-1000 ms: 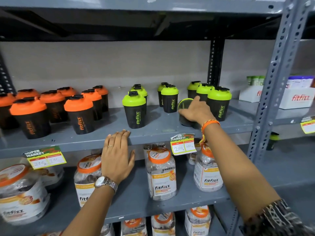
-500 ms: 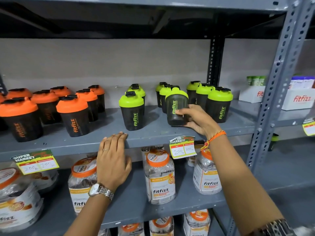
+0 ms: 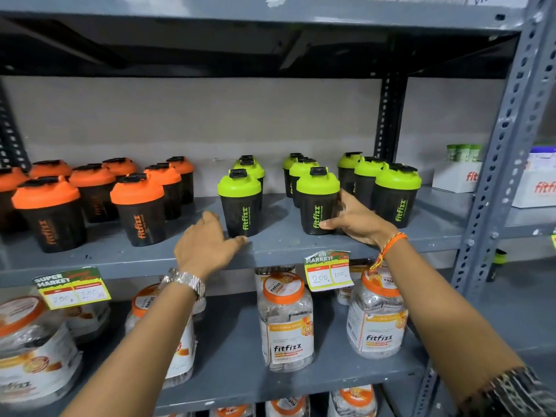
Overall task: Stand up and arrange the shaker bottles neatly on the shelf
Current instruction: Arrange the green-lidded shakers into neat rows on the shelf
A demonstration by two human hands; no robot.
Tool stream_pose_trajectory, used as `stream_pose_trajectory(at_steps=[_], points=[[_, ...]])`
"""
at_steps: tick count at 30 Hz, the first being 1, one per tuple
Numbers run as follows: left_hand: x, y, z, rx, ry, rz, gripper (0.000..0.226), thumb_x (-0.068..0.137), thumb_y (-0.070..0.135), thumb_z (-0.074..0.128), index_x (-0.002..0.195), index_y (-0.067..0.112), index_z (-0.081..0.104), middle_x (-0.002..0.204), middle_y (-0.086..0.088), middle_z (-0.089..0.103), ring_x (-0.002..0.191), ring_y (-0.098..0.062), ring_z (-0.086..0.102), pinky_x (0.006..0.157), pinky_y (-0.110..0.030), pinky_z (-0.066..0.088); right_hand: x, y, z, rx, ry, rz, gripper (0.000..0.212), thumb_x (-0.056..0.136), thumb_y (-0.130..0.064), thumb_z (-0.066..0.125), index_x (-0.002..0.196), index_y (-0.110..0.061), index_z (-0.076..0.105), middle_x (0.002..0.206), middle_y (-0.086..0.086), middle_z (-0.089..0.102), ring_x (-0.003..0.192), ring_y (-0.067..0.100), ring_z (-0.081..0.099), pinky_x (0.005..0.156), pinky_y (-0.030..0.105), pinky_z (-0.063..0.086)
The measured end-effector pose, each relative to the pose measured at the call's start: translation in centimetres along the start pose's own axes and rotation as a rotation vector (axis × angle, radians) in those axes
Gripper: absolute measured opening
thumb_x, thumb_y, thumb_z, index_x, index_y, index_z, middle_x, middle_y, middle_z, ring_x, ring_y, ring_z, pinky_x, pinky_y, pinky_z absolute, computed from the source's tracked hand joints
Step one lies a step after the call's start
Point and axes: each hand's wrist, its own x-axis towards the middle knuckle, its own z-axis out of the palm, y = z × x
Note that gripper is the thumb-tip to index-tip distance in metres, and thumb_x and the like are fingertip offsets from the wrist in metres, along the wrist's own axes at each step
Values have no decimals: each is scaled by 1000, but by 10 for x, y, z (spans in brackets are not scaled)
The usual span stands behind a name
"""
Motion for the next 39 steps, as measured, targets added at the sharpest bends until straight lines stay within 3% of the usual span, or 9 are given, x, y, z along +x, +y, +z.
stream_pose_trajectory(at_steps=[4,7,11,13,16,19,34,39], points=[[39,-1,0,-316,-214,-39,77,71,45,86,123,17,38,131,-4,61,110,-25,60,85,-36,44,0,1,-6,-204,-22,-20,94,69,8,88,147,-17,42,136,11,64,129,27,61,109,48,51],[51,-1,7,-480,-258,-23,82,66,30,92,129,13,43,135,-6,61,121,-24,59,107,-45,46,-1,1,-8,-363,25,-30,99,61,-11,97,143,-20,44,134,2,66,125,18,63,109,41,50],[51,6,15,-549,-256,39,79,66,22,93,131,14,49,129,-5,66,118,-23,63,109,-48,47,-1,6,-8,-316,36,-45,90,68,-1,92,143,-16,44,136,4,63,119,11,64,106,37,52],[48,11,17,-564,-273,83,74,70,19,90,132,14,50,130,-6,66,118,-23,64,109,-48,47,-2,7,-10,-283,43,-30,87,71,5,88,144,-13,44,135,8,63,121,16,64,103,34,54],[42,13,17,-541,-250,125,69,73,18,88,132,15,51,128,-7,67,115,-23,65,107,-44,48,-4,8,-13,-239,49,-7,82,73,11,84,144,-9,46,132,11,65,125,26,64,104,40,55],[39,11,14,-484,-244,146,67,75,17,87,132,14,52,121,-8,69,109,-23,67,102,-40,50,-5,8,-11,-251,58,-3,79,74,9,84,141,-10,49,124,6,69,120,22,67,102,40,56],[42,2,15,-438,-261,120,74,73,23,88,137,17,50,120,-10,72,110,-26,68,106,-49,48,-5,9,-8,-353,107,-9,77,70,-5,91,136,-17,52,128,5,70,119,21,67,107,46,52],[40,4,12,-420,-285,100,76,75,22,87,139,15,48,125,-12,70,115,-27,66,108,-49,47,-7,6,-6,-314,93,13,77,71,-2,89,138,-9,53,127,10,71,119,25,68,106,48,53]])
